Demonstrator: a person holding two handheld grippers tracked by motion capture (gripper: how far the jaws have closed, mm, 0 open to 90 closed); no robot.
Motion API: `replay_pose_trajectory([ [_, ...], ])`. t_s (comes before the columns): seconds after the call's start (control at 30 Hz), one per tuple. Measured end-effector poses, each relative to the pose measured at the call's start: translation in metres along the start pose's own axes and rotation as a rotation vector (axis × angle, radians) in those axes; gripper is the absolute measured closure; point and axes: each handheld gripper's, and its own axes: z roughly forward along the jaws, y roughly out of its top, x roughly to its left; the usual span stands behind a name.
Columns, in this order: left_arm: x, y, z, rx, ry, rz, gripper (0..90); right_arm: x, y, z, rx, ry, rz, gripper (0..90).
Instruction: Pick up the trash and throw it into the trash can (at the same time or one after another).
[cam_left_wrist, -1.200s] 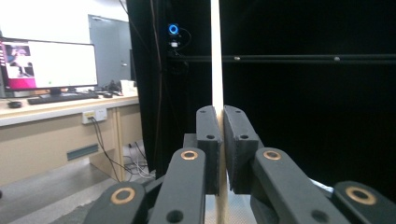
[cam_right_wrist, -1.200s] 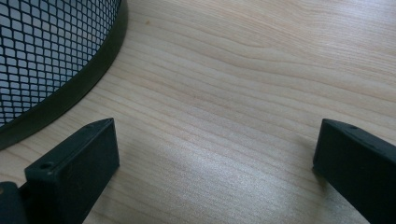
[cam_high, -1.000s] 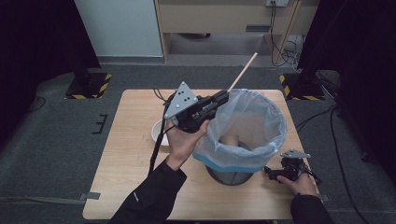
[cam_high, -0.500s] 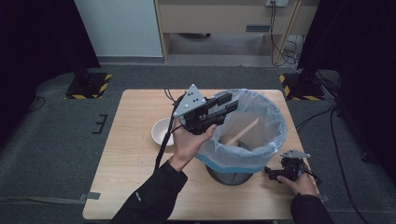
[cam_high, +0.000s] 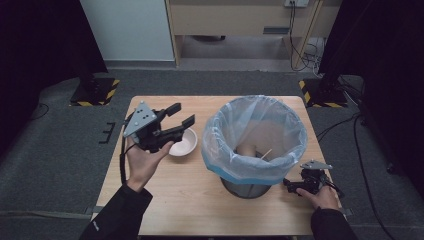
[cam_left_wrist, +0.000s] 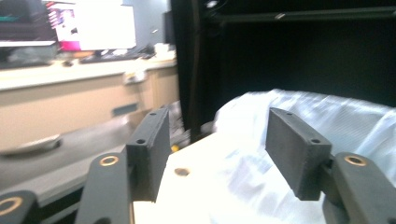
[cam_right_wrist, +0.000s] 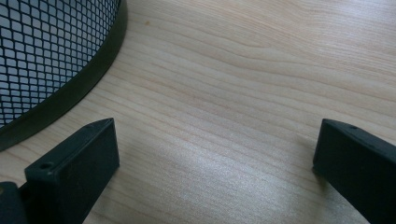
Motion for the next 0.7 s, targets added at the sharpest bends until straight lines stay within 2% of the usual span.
replay_pose_trajectory([
  [0.03, 0.000, 0.000, 0.000, 0.000, 0.000, 0.000, 37.2, 0.000, 0.000, 0.000, 0.000, 0.000, 0.000, 0.5],
  [0.07, 0.012, -0.013, -0.007, 0.018, 0.031, -0.021, 37.0, 0.000, 0.000, 0.000, -0.003, -0.001, -0.005, 0.5],
  [0.1, 0.012, -0.013, -0.007, 0.018, 0.031, -0.021, 36.8, 0.000, 0.000, 0.000, -0.003, -0.001, -0.005, 0.5],
  [0.13, 0.023, -0.027, -0.013, 0.029, 0.070, -0.044, 36.2, 0.000, 0.000, 0.000, -0.003, -0.001, -0.005, 0.5],
  [0.23, 0.039, -0.049, -0.014, 0.056, 0.128, -0.079, 35.3, 0.000, 0.000, 0.000, -0.002, 0.000, -0.005, 0.5],
  [0.27, 0.039, -0.049, -0.014, 0.056, 0.128, -0.079, 35.2, 0.000, 0.000, 0.000, -0.001, 0.000, -0.004, 0.5],
  [0.3, 0.050, -0.060, -0.011, 0.110, 0.165, -0.082, 34.7, 0.000, 0.000, 0.000, 0.000, 0.001, -0.001, 0.5],
  [0.33, 0.055, -0.065, -0.011, 0.114, 0.184, -0.093, 34.2, 0.000, 0.000, 0.000, 0.000, 0.001, -0.001, 0.5],
  [0.37, 0.055, -0.065, -0.011, 0.114, 0.184, -0.093, 33.3, 0.000, 0.000, 0.000, 0.000, 0.001, -0.001, 0.5],
  [0.4, 0.058, -0.070, -0.010, 0.119, 0.197, -0.112, 33.3, 0.000, 0.000, 0.000, -0.003, -0.001, -0.001, 0.5],
  [0.47, 0.067, -0.087, -0.007, 0.167, 0.231, -0.125, 32.4, 0.000, 0.000, 0.000, 0.000, 0.001, -0.001, 0.5],
  [0.57, 0.071, -0.098, -0.004, 0.200, 0.245, -0.133, 32.0, 0.000, 0.000, 0.000, 0.000, 0.001, -0.001, 0.5],
  [0.7, 0.082, -0.126, 0.004, 0.298, 0.277, -0.142, 31.5, 0.000, 0.000, 0.000, 0.000, 0.001, -0.001, 0.5],
])
